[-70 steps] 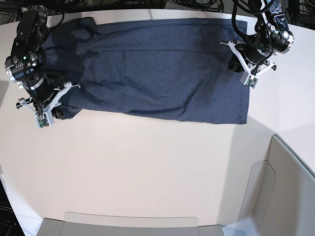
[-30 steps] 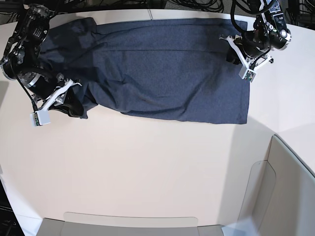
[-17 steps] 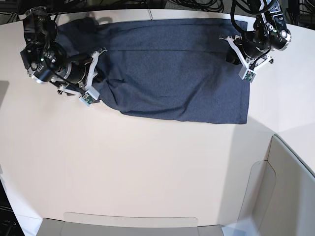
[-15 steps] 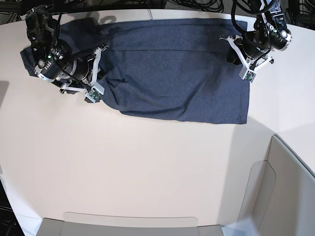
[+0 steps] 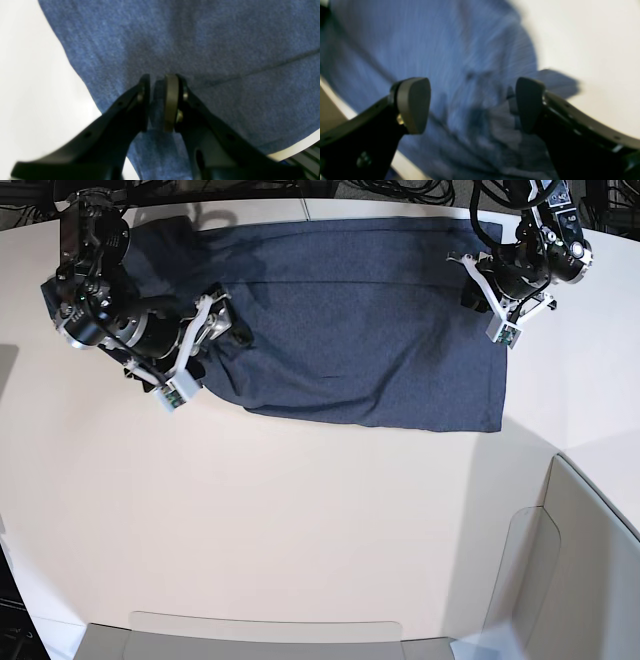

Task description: Layout the t-shirt on the table in an organized manner, then fold the t-shirt properly

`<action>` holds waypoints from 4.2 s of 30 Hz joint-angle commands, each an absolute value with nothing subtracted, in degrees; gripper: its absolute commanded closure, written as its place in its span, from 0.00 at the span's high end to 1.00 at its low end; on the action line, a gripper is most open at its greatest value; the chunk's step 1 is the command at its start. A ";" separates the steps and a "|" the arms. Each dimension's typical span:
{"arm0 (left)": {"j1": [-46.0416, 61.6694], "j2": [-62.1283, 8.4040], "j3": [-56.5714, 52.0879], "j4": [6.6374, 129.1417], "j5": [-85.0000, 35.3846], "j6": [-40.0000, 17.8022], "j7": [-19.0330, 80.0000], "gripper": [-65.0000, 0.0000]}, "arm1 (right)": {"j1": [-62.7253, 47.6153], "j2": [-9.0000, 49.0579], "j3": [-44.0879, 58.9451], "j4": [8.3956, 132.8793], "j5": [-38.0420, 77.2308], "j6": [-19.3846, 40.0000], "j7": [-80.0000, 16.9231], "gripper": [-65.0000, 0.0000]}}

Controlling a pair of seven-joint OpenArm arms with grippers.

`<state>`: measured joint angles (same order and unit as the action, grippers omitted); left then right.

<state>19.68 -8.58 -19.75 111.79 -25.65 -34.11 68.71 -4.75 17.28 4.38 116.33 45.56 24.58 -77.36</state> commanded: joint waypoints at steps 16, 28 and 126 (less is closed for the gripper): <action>19.65 -9.10 -19.82 112.57 -26.07 -34.07 67.65 0.16 | 9.54 7.87 25.45 100.26 46.73 24.92 -77.32 0.46; 19.65 -9.10 -19.82 112.57 -26.07 -34.07 67.65 0.16 | 8.75 5.85 25.27 90.33 46.55 20.00 -77.41 0.34; 19.65 -9.19 -20.35 108.97 -26.07 -34.07 67.21 0.16 | 17.80 4.79 22.02 92.79 46.55 15.69 -76.09 0.13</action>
